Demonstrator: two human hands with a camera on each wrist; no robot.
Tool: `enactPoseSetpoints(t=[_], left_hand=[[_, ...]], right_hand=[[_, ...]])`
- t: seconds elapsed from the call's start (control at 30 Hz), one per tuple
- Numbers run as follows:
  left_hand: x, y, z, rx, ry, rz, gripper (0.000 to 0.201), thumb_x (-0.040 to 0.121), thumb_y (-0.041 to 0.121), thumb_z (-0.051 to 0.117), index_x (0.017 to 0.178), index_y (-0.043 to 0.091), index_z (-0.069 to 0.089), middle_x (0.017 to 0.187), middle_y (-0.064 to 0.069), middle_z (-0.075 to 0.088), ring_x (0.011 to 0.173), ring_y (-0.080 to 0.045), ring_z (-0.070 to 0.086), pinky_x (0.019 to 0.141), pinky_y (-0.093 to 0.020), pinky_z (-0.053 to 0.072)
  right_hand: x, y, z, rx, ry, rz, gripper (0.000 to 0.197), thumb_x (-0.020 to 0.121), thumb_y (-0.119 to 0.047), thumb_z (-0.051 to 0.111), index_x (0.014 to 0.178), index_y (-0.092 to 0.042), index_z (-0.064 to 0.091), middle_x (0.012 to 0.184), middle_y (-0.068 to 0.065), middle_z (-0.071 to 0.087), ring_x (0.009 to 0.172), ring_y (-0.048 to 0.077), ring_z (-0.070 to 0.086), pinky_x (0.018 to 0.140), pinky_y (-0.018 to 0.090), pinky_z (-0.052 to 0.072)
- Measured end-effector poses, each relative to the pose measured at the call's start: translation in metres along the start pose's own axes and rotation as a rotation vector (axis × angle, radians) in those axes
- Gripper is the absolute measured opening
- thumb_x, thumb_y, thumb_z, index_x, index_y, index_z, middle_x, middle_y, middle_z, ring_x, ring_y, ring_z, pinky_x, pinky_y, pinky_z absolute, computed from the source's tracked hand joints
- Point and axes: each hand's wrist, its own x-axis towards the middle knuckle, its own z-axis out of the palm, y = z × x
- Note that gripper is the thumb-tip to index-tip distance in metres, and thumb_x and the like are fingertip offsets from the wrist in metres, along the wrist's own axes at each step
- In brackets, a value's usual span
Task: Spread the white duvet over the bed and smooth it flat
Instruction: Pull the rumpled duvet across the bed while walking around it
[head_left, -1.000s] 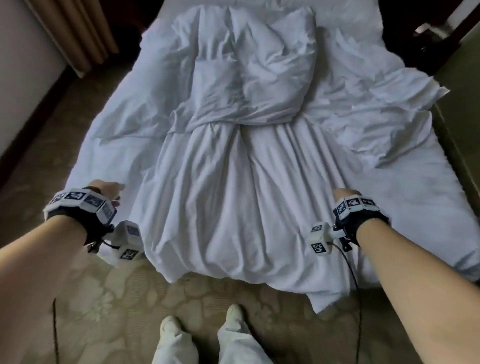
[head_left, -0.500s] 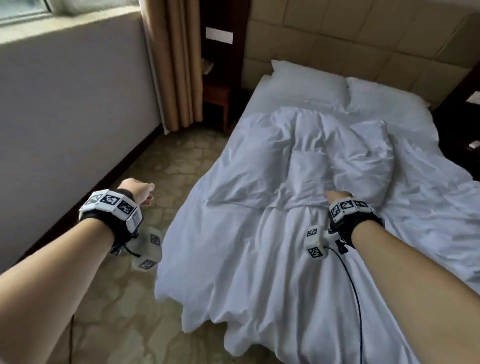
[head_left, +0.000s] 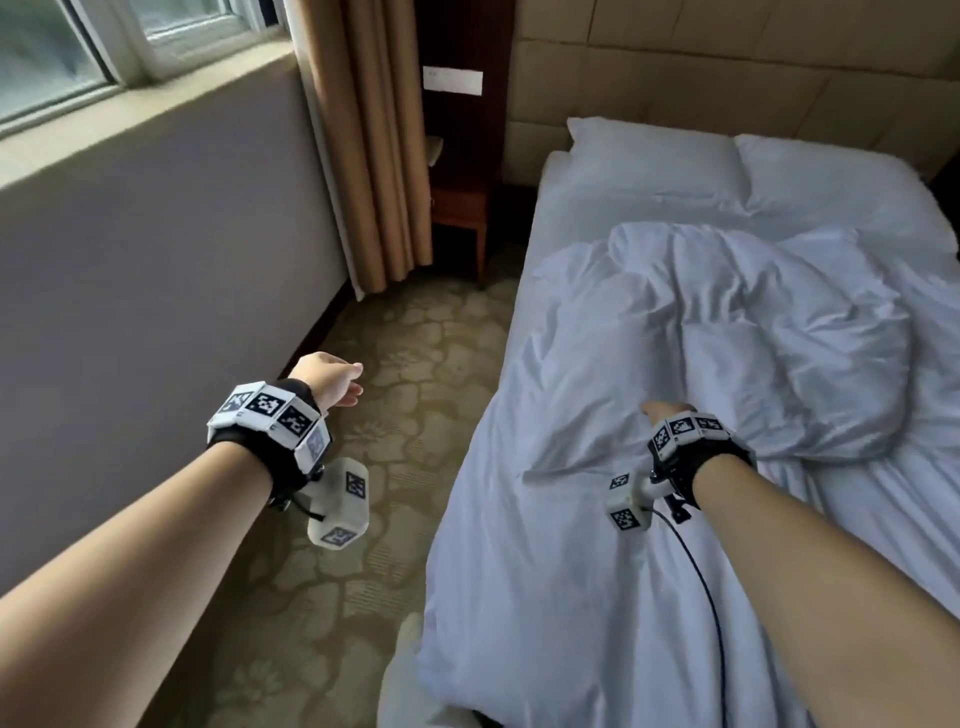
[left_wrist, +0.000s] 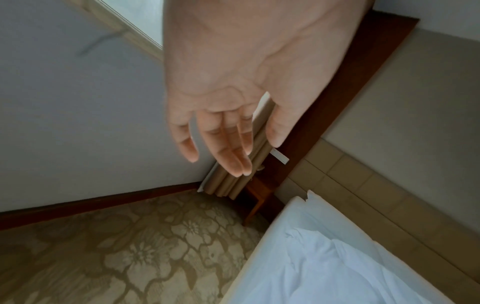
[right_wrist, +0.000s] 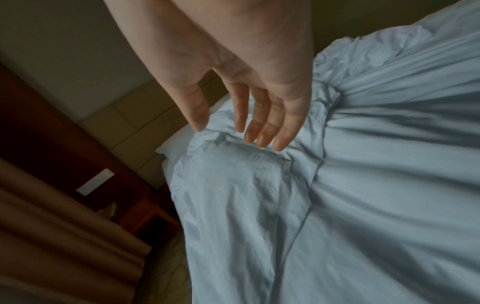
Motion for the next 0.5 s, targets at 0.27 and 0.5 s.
enactPoseSetpoints(t=[0.27,0.5], left_hand=[[0.14,0.072,0.064,0.143,-0.215,0.128,0.008,0.097,0.015,0.048,0.101,0.009,0.052,0.076,-0.007,0.057,0.036,-0.004,0.056,0.024,-0.006,0.029],[0.208,0.126,0.149,0.299,-0.451,0.214,0.01,0.096,0.016,0.049,0.105,0.01,0.048,0.077,-0.006,0.06,0.059,-0.01,0.051,0.025,-0.006,0.029]], right_hand=[[0.051,-0.023,0.031,-0.479,-0.015,0.036,0.061,0.082,-0.021,0.066,0.137,-0.023,0.04,0.146,0.004,0.039,0.129,0.026,0.046,0.104,0.031,0.037],[0.105,-0.013,0.048,0.042,-0.003,0.398,0.056,0.1,-0.036,0.038,0.145,-0.005,0.03,0.149,0.019,0.033,0.138,0.034,0.033,0.114,0.041,0.026]])
